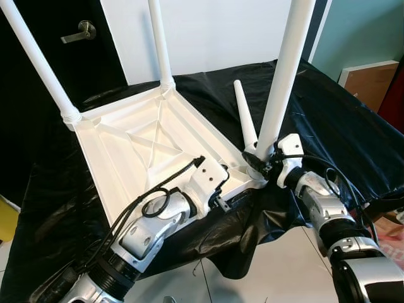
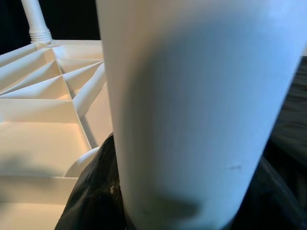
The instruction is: Building children table
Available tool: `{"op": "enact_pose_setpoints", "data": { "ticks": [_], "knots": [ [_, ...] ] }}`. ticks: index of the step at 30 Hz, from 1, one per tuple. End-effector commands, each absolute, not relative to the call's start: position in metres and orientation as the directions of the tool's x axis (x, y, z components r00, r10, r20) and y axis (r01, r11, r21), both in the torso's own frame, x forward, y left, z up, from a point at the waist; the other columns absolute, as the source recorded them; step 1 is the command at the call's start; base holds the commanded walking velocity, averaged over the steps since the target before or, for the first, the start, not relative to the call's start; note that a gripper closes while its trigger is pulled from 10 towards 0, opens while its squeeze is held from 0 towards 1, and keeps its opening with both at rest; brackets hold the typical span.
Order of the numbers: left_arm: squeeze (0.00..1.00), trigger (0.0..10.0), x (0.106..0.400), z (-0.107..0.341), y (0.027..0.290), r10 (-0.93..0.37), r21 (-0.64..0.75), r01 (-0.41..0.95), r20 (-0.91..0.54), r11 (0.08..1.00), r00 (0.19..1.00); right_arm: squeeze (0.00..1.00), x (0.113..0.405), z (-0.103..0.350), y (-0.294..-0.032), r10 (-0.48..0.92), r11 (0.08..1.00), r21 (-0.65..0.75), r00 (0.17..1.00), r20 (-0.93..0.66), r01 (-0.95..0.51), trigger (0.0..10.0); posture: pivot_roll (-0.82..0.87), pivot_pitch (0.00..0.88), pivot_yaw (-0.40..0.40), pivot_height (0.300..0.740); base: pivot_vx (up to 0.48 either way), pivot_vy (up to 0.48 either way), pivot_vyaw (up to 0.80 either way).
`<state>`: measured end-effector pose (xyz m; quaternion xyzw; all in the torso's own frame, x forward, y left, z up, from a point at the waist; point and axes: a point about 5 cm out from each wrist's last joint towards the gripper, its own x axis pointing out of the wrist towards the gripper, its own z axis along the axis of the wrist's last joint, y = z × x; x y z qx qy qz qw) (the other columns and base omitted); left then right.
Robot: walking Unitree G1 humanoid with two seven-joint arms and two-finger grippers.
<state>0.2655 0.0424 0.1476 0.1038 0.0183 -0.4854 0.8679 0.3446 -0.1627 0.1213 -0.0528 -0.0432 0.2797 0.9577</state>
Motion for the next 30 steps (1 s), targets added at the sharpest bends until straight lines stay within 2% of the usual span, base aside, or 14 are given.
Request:
{"op": "enact_pose_setpoints", "data": {
  "ticks": [1,2,6,12,15,19,22,27,30],
  "knots": [
    [0.0,10.0,0.256,0.145,0.039,-0.908,0.138,0.922,-0.172,0.361,0.381,0.0,0.339,0.105,-0.164,0.509,0.857,-0.086,0.861,-0.001,-0.507,10.0,-0.11,0.0,0.04,0.74,0.0,0.0,0.0],
    [0.0,10.0,0.256,0.145,0.039,-0.908,0.138,0.922,-0.172,0.361,0.381,0.0,0.339,0.105,-0.164,0.509,0.857,-0.086,0.861,-0.001,-0.507,10.0,-0.11,0.0,0.04,0.74,0.0,0.0,0.0],
    [0.0,10.0,0.253,0.144,0.038,-0.91,0.129,0.925,-0.176,0.357,0.376,0.0,0.335,0.102,-0.155,0.332,0.943,-0.018,0.942,0.047,-0.332,10.0,-0.11,0.0,0.035,0.74,0.0,0.0,0.0],
    [0.0,10.0,0.252,0.143,0.038,-0.909,0.127,0.925,-0.178,0.358,0.376,0.0,0.335,0.098,-0.151,0.25,0.968,-0.009,0.968,0.02,-0.249,10.0,-0.11,0.0,0.035,0.74,0.0,0.0,0.0],
    [0.0,10.0,0.251,0.143,0.038,-0.909,0.124,0.926,-0.181,0.357,0.375,0.0,0.332,0.094,-0.144,0.103,0.995,-0.012,0.995,-0.012,-0.103,10.0,-0.11,0.0,0.032,0.74,0.0,0.0,0.0],
    [0.0,10.0,0.251,0.143,0.039,-0.909,0.125,0.926,-0.183,0.356,0.374,0.0,0.328,0.092,-0.139,0.042,0.999,-0.008,0.999,-0.026,-0.042,10.0,-0.11,0.0,0.032,0.74,0.0,0.0,0.0],
    [0.0,10.0,0.252,0.144,0.041,-0.906,0.13,0.924,-0.187,0.36,0.379,0.0,0.321,0.087,-0.127,-0.079,0.996,0.023,0.995,-0.053,0.081,10.0,-0.1,0.0,0.034,0.74,0.0,0.0,0.0],
    [0.0,10.0,0.254,0.146,0.042,-0.904,0.133,0.921,-0.184,0.367,0.387,0.0,0.317,0.092,-0.114,-0.106,0.991,0.082,0.994,-0.026,0.108,10.0,-0.1,0.0,0.039,0.74,0.0,0.0,0.0],
    [0.0,10.0,0.253,0.146,0.041,-0.905,0.132,0.922,-0.183,0.364,0.384,0.0,0.317,0.096,-0.115,-0.105,0.99,0.09,0.994,-0.007,0.105,10.0,-0.11,0.0,0.041,0.74,0.0,0.0,0.0]
  ]
}}
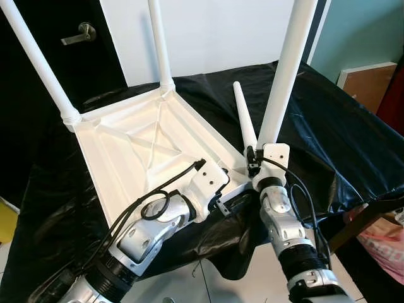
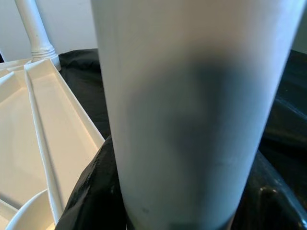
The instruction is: Building children table
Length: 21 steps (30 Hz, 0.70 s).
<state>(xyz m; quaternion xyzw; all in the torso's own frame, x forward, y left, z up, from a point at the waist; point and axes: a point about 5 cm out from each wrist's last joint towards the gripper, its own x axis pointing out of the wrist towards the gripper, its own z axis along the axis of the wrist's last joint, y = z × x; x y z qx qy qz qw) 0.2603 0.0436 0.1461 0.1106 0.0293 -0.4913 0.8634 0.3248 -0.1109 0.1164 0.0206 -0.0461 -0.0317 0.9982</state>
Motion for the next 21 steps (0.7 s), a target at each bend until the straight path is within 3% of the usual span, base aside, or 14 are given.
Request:
{"op": "enact_pose_setpoints", "data": {
  "ticks": [1,11,12,21],
  "knots": [
    [0.0,10.0,0.253,0.146,0.041,-0.905,0.132,0.922,-0.183,0.364,0.384,0.0,0.317,0.096,-0.115,-0.105,0.99,0.09,0.994,-0.007,0.105,10.0,-0.11,0.0,0.041,0.74,0.0,0.0,0.0],
    [0.0,10.0,0.254,0.147,0.041,-0.906,0.134,0.923,-0.181,0.362,0.382,0.0,0.315,0.102,-0.112,-0.099,0.993,0.06,0.995,0.021,0.097,10.0,-0.11,0.0,0.043,0.74,0.0,0.0,0.0],
    [0.0,10.0,0.253,0.149,0.039,-0.911,0.126,0.925,-0.169,0.358,0.376,1.0,0.315,0.105,-0.112,-0.083,0.996,0.038,0.996,0.035,0.082,10.0,-0.1,0.0,0.035,0.74,0.0,0.0,0.0],
    [0.0,10.0,0.254,0.156,0.036,-0.918,0.139,0.927,-0.148,0.349,0.368,1.0,0.309,0.115,-0.116,0.01,1.0,-0.01,0.994,0.105,-0.009,10.0,-0.1,0.0,0.015,0.74,0.0,0.0,0.0]
  ]
}}
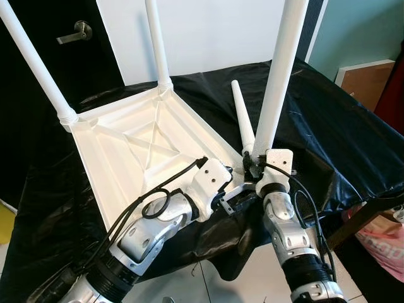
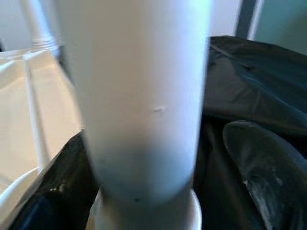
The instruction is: Building children table
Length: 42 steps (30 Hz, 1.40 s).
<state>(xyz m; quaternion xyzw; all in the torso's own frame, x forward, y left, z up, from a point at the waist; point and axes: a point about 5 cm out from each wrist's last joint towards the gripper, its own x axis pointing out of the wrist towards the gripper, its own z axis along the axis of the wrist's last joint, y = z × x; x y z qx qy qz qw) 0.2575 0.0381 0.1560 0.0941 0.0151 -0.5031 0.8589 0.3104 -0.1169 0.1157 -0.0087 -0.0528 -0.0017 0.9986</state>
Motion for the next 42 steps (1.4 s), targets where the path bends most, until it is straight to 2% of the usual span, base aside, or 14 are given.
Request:
{"op": "enact_pose_setpoints", "data": {
  "ticks": [1,3,4,5,11,13,16,32,33,34,35,36,37,42],
  "knots": [
    [0.0,10.0,0.254,0.156,0.036,-0.918,0.139,0.927,-0.148,0.349,0.368,1.0,0.309,0.115,-0.116,0.01,1.0,-0.01,0.994,0.105,-0.009,10.0,-0.1,0.0,0.015,0.74,0.0,0.0,0.0],
    [0.0,10.0,0.256,0.156,0.037,-0.915,0.145,0.923,-0.148,0.356,0.376,1.0,0.309,0.113,-0.121,0.034,0.999,-0.011,0.994,0.105,-0.033,10.0,-0.1,0.0,0.015,0.74,0.0,0.0,0.0],
    [0.0,10.0,0.258,0.157,0.038,-0.913,0.149,0.921,-0.146,0.36,0.381,0.0,0.308,0.111,-0.127,0.085,0.996,-0.016,0.991,0.102,-0.084,10.0,-0.1,0.0,0.017,0.74,0.0,0.0,0.0],
    [0.0,10.0,0.258,0.157,0.038,-0.913,0.15,0.92,-0.145,0.361,0.382,0.0,0.309,0.11,-0.132,0.162,0.987,-0.024,0.982,0.098,-0.16,10.0,-0.1,0.0,0.019,0.74,0.0,0.0,0.0],
    [0.0,10.0,0.258,0.157,0.038,-0.913,0.15,0.921,-0.145,0.36,0.381,0.0,0.309,0.11,-0.136,0.212,0.977,-0.029,0.972,0.095,-0.211,10.0,-0.1,0.0,0.019,0.74,0.0,0.0,0.0],
    [0.0,10.0,0.259,0.157,0.038,-0.914,0.153,0.921,-0.147,0.357,0.379,0.0,0.311,0.112,-0.138,0.299,0.954,-0.042,0.95,0.086,-0.296,10.0,-0.09,0.0,0.021,0.74,0.0,0.0,0.0],
    [0.0,10.0,0.257,0.159,0.04,-0.918,0.157,0.926,-0.154,0.342,0.365,0.0,0.318,0.119,-0.141,0.528,0.844,-0.131,0.849,0.032,-0.52,10.0,-0.09,0.0,0.014,0.74,0.0,0.0,0.0],
    [0.0,10.0,0.252,0.162,0.042,-0.926,0.159,0.934,-0.157,0.319,0.343,0.0,0.34,0.127,-0.142,0.665,0.718,-0.218,0.744,-0.066,-0.661,10.0,-0.05,0.0,0.002,0.74,0.0,0.0,0.0],
    [0.0,10.0,0.252,0.162,0.043,-0.926,0.159,0.934,-0.159,0.319,0.343,0.0,0.341,0.124,-0.144,0.669,0.712,-0.217,0.739,-0.081,-0.668,4.8,-0.05,0.0,0.002,0.74,0.0,0.0,0.0],
    [0.0,10.0,0.252,0.162,0.043,-0.926,0.159,0.934,-0.159,0.319,0.343,0.0,0.341,0.124,-0.144,0.669,0.712,-0.217,0.739,-0.081,-0.668,4.8,-0.05,0.0,0.002,0.74,0.0,0.0,0.0],
    [0.0,10.0,0.251,0.162,0.044,-0.925,0.158,0.934,-0.161,0.32,0.344,0.0,0.342,0.122,-0.146,0.67,0.709,-0.211,0.736,-0.095,-0.673,2.5,-0.04,0.0,0.002,0.74,0.0,0.0,0.0],
    [0.0,10.0,0.251,0.162,0.044,-0.925,0.158,0.934,-0.161,0.32,0.344,0.0,0.342,0.122,-0.146,0.67,0.709,-0.211,0.736,-0.095,-0.673,2.5,-0.04,0.0,0.002,0.74,0.0,0.0,0.0],
    [0.0,10.0,0.251,0.161,0.045,-0.923,0.158,0.933,-0.165,0.322,0.347,0.0,0.342,0.119,-0.148,0.668,0.71,-0.207,0.737,-0.107,-0.673,0.0,-0.03,0.0,0.003,0.74,0.0,0.0,0.0],
    [0.0,10.0,0.25,0.163,0.047,-0.922,0.157,0.932,-0.167,0.326,0.35,0.0,0.341,0.114,-0.151,0.662,0.713,-0.197,0.738,-0.129,-0.673,0.0,-0.02,0.0,0.005,0.74,0.0,0.0,0.0]
  ]
}}
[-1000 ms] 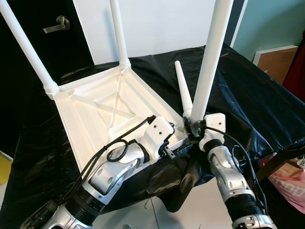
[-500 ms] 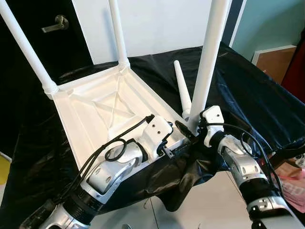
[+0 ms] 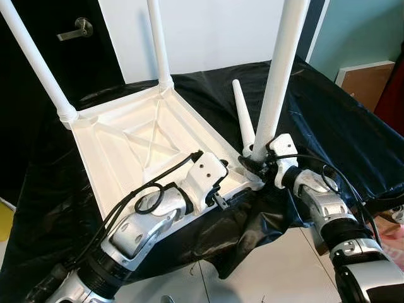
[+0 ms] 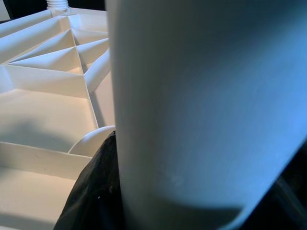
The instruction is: Building children table
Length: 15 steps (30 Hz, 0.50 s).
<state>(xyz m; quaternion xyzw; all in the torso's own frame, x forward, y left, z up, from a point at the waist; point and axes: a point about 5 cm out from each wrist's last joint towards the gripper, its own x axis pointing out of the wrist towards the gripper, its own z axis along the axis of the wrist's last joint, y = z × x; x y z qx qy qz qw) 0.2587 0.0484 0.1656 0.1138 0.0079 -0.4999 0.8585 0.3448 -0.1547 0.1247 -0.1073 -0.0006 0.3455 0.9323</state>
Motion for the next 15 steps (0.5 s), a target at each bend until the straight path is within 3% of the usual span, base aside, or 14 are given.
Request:
{"op": "enact_pose_setpoints", "data": {
  "ticks": [1,6,7,15],
  "knots": [
    [0.0,10.0,0.247,0.163,0.05,-0.92,0.151,0.933,-0.174,0.328,0.352,0.0,0.339,0.105,-0.155,0.648,0.721,-0.191,0.746,-0.154,-0.666,0.0,-0.02,0.0,0.019,0.74,0.0,0.0,0.0],
    [0.0,10.0,0.246,0.162,0.052,-0.92,0.143,0.935,-0.181,0.325,0.347,0.0,0.338,0.1,-0.159,0.623,0.744,-0.18,0.765,-0.164,-0.644,0.0,-0.03,0.0,0.033,0.74,0.0,0.0,0.0],
    [0.0,10.0,0.244,0.162,0.051,-0.925,0.138,0.94,-0.183,0.313,0.334,0.0,0.336,0.097,-0.159,0.603,0.764,-0.168,0.782,-0.159,-0.623,10.0,-0.05,0.0,0.043,0.74,0.0,0.0,0.0],
    [0.0,10.0,0.245,0.161,0.051,-0.928,0.132,0.946,-0.196,0.296,0.318,0.0,0.332,0.091,-0.157,0.501,0.847,-0.137,0.857,-0.119,-0.514,10.0,-0.07,0.014,0.057,0.74,0.0,0.0,0.0]
  ]
}}
